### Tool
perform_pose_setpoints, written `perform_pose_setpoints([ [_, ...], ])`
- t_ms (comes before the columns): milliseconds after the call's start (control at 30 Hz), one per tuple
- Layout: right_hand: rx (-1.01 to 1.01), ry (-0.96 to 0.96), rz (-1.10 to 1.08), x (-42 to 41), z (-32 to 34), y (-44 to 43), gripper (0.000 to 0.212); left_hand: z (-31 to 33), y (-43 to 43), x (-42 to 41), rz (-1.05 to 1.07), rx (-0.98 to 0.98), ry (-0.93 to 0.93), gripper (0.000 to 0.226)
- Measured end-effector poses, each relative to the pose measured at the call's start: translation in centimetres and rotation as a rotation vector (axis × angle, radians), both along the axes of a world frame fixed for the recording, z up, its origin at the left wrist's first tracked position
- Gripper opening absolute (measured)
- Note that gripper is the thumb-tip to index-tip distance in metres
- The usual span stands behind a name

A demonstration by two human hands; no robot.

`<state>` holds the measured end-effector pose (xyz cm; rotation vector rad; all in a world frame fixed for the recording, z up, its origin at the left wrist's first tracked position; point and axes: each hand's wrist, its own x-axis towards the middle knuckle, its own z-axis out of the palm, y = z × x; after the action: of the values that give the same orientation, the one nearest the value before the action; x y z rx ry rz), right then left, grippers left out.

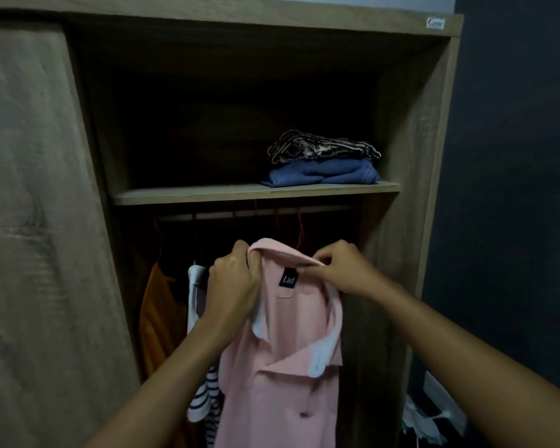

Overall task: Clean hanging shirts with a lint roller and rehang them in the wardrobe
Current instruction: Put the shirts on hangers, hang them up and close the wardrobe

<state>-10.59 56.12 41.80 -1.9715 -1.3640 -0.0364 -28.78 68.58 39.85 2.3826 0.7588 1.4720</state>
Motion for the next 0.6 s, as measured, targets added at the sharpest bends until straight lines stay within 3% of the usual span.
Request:
perform_pose_setpoints([
  [100,-0.075,0.115,0.076,1.4,-1.9,0.9,0.04,0.2,0.9,0.9,0.017,-0.009,0.017,0.031],
  [200,0.029,0.197,-0.012,3.2,-3.3,2.7,0.057,0.6,1.8,1.7,0.084,-0.017,0.041,0.031],
  [333,0.113,0.295,-0.179,6.2,-4.4,6.2,0.04,1.0,2.5,2.4,0.119,0.003,0.066,0.028],
  [600,0.105,0.523,-0.261,9.1,-6.7,13.1,0.058,0.1,5.4,2.7,0.176,0.047,0.086,0.03],
])
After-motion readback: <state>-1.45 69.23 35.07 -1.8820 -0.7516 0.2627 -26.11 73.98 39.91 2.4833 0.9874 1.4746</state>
